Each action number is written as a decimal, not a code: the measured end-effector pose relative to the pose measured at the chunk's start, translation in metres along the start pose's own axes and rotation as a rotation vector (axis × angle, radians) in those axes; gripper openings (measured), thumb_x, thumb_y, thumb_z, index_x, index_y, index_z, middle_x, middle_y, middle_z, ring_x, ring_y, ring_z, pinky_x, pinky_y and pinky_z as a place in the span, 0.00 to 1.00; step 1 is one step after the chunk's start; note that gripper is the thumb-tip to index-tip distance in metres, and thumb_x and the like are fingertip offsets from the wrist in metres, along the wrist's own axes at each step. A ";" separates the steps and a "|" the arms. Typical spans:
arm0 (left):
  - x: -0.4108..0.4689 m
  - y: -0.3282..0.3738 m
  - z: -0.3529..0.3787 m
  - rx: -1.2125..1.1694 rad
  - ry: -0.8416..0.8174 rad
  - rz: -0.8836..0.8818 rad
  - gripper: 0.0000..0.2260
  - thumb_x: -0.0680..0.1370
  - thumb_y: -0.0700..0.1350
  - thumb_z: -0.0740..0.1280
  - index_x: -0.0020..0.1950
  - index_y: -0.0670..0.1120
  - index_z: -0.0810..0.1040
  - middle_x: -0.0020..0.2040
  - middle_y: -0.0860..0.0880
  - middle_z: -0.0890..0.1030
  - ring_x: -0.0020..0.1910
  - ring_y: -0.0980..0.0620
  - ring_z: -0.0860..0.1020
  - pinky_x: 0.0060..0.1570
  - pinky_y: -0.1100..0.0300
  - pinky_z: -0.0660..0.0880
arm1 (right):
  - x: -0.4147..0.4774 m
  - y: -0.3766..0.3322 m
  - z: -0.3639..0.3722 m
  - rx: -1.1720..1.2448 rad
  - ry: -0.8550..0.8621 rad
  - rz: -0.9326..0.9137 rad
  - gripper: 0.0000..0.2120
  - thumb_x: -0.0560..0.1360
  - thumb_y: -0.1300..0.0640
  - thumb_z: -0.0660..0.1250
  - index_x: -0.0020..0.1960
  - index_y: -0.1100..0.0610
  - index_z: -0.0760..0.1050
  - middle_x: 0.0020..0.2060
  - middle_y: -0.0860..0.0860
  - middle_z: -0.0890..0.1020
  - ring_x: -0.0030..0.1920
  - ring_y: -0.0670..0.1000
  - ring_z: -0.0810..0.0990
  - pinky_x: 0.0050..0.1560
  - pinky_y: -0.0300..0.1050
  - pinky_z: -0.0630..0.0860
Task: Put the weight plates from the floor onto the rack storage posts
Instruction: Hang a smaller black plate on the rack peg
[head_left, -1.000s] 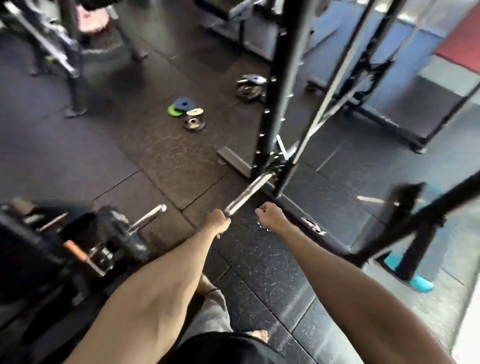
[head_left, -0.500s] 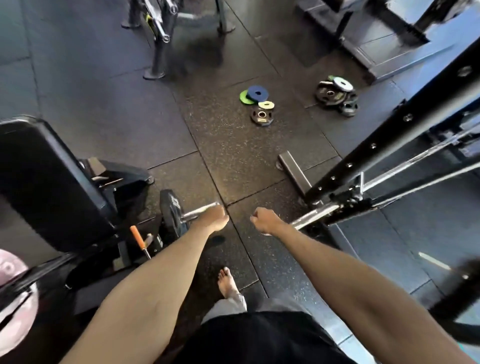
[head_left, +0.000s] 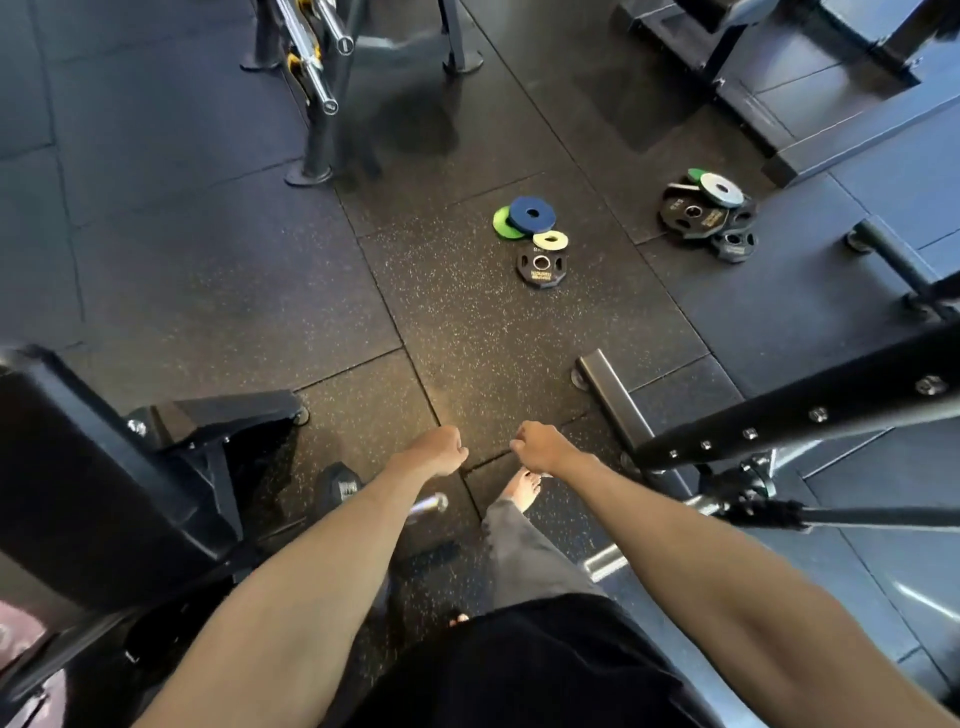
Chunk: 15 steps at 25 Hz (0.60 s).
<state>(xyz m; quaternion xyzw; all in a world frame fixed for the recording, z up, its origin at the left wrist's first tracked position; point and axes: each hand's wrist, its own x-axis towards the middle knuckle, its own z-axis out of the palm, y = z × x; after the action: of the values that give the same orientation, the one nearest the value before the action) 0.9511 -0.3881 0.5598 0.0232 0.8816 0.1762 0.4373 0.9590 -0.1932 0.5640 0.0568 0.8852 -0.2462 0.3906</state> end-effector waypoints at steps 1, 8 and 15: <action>0.015 0.008 -0.019 0.006 -0.006 0.003 0.10 0.83 0.47 0.57 0.43 0.46 0.69 0.33 0.48 0.66 0.31 0.48 0.64 0.37 0.56 0.62 | 0.014 -0.003 -0.020 0.019 -0.011 0.009 0.16 0.81 0.55 0.59 0.63 0.63 0.74 0.61 0.62 0.79 0.62 0.62 0.78 0.60 0.51 0.73; 0.117 0.078 -0.151 0.041 0.048 -0.023 0.12 0.84 0.47 0.57 0.51 0.42 0.76 0.42 0.43 0.78 0.42 0.44 0.79 0.41 0.55 0.70 | 0.122 -0.024 -0.148 0.063 -0.013 0.047 0.16 0.83 0.52 0.58 0.64 0.60 0.74 0.63 0.60 0.78 0.64 0.60 0.77 0.60 0.49 0.71; 0.276 0.113 -0.265 0.096 0.010 0.014 0.13 0.83 0.45 0.57 0.60 0.39 0.76 0.64 0.38 0.77 0.63 0.39 0.75 0.59 0.49 0.73 | 0.258 -0.037 -0.251 0.166 0.002 0.141 0.14 0.83 0.52 0.58 0.62 0.60 0.74 0.60 0.60 0.79 0.61 0.61 0.77 0.59 0.51 0.73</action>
<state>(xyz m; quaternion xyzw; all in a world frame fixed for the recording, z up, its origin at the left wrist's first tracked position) 0.5618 -0.3049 0.5338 0.0491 0.8911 0.1369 0.4299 0.6037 -0.1288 0.5370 0.1515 0.8559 -0.2904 0.4001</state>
